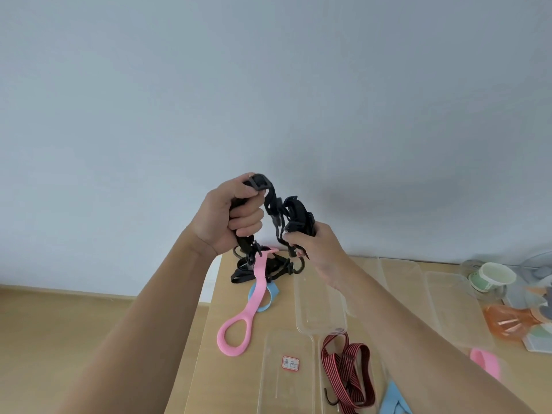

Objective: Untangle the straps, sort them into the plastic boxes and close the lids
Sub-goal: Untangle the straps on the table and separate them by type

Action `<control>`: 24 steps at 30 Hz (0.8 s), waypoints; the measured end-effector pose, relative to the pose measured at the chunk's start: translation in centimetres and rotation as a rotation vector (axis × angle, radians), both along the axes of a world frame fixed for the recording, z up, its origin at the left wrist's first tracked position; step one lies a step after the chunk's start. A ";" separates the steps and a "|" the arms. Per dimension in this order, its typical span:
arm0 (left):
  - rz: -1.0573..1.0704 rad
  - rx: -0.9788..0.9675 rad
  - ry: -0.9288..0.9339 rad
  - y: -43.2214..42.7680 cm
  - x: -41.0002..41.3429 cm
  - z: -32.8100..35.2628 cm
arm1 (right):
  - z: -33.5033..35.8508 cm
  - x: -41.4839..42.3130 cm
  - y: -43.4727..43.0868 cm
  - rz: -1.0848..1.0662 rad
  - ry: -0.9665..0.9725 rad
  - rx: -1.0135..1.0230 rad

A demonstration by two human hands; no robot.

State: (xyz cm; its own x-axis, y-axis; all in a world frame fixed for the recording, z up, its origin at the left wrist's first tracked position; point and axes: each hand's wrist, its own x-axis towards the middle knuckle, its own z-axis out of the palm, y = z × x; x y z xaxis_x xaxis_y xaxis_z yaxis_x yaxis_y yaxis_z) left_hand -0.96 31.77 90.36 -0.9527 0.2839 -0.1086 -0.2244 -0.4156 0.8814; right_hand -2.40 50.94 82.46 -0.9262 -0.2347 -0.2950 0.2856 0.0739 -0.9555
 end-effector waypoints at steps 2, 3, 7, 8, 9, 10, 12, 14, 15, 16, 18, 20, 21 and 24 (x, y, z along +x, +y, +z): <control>0.004 0.072 0.026 0.5 -0.1 1.4 | 0.6 0.2 -0.5 -0.039 0.035 -0.026; 0.012 0.112 0.034 0.8 -0.2 2.2 | 0.9 0.4 -0.7 -0.049 0.052 -0.052; 0.211 0.180 0.000 2.2 -1.1 4.0 | 2.3 0.9 -1.7 0.026 0.043 -0.189; 0.276 0.196 -0.031 2.5 -1.5 4.0 | 2.6 1.1 -1.9 0.061 0.010 -0.239; 0.335 0.219 -0.066 2.7 -1.8 3.8 | 2.9 1.2 -2.1 0.102 -0.020 -0.295; 0.389 0.244 -0.101 2.8 -2.0 3.5 | 3.1 1.4 -2.2 0.143 -0.043 -0.353; 0.495 0.258 -0.157 2.9 -2.2 2.7 | 3.4 1.8 -2.3 0.217 -0.003 -0.365; 0.579 0.234 -0.196 2.7 -2.2 2.0 | 3.9 2.1 -2.3 0.255 0.074 -0.243; 0.599 0.220 -0.217 2.4 -2.0 1.6 | 3.9 2.1 -2.2 0.262 0.106 -0.183; 0.601 0.208 -0.235 2.0 -1.8 1.1 | 4.1 2.2 -2.2 0.262 0.116 -0.150; 0.566 0.179 -0.257 0.9 -1.1 0.2 | 4.2 2.3 -2.0 0.257 0.121 -0.121; 0.514 0.069 -0.270 -0.2 0.1 -0.8 | 4.2 2.2 -1.7 0.236 0.115 -0.117; 0.491 -0.010 -0.286 -0.5 0.8 -1.3 | 4.2 2.3 -1.7 0.227 0.117 -0.121; 0.467 -0.268 -0.385 -0.6 3.2 -3.3 | 4.3 2.8 -1.8 0.222 0.137 -0.098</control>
